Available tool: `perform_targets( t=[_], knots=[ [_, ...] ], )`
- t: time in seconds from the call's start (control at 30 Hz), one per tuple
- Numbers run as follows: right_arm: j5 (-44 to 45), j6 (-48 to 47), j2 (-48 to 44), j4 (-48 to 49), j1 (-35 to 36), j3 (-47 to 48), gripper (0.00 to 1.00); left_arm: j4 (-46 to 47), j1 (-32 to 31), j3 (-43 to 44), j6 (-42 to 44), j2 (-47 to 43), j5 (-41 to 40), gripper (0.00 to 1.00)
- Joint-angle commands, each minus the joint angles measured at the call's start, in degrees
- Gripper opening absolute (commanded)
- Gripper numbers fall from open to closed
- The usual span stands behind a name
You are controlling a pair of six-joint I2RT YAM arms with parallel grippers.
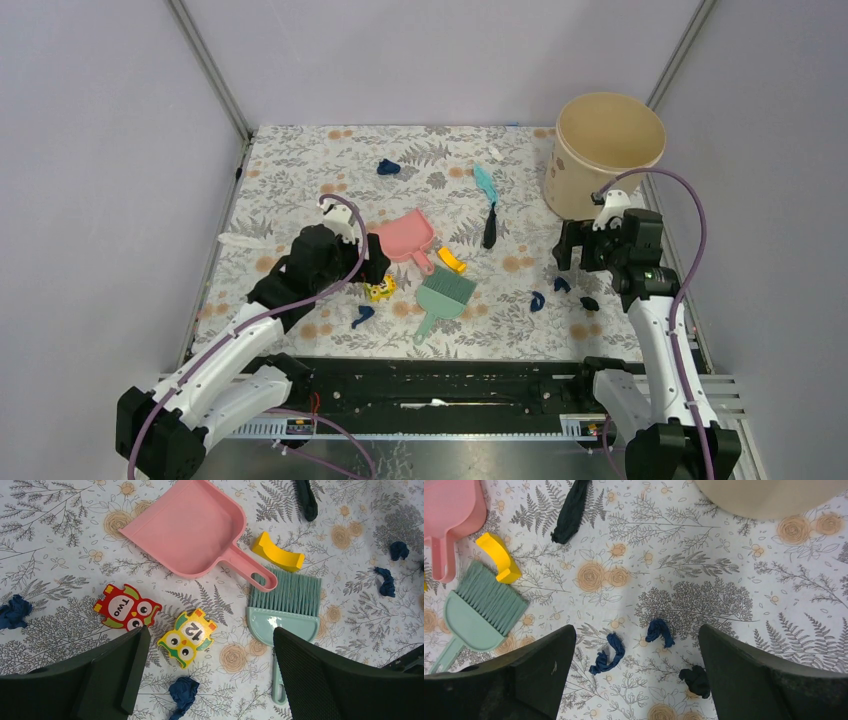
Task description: Sweep away the paper scraps from the table
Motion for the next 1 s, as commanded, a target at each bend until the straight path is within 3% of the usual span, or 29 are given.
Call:
perform_targets(
  t=[0.0, 0.17, 0.33, 0.4, 0.6, 0.97],
  knots=[
    [-3.3, -0.1, -1.8, 4.6, 0.0, -2.8, 1.0, 2.9, -0.3, 0.1, -0.3, 0.4, -0.6, 0.99],
    [-16.5, -14.1, 0.2, -0.9, 0.0, -2.0, 1.0, 2.1, -0.3, 0.0, -0.6, 0.4, -3.8, 0.99],
    [-20.0, -16.3, 1.7, -2.3, 0.0, -1.0, 1.0, 2.4, -0.4, -0.1, -1.1, 2.3, 1.1, 0.99],
    [-21.2, -16.6, 1.7, -1.9, 0.0, -1.0, 1.0, 3.1, -0.5, 0.1, -0.9, 3.7, 3.6, 0.94],
    [-23.2, -13.3, 7.6, -0.3, 1.0, 2.6, 0.99, 3.3, -2.0, 3.1, -2.3, 9.2, 4.9, 0.82],
    [-17.9, -12.0, 11.6, 5.3, 4.5, 0.0, 1.0, 5.8, -12.3, 9.9, -6.3, 28.0, -4.0, 0.77]
  ],
)
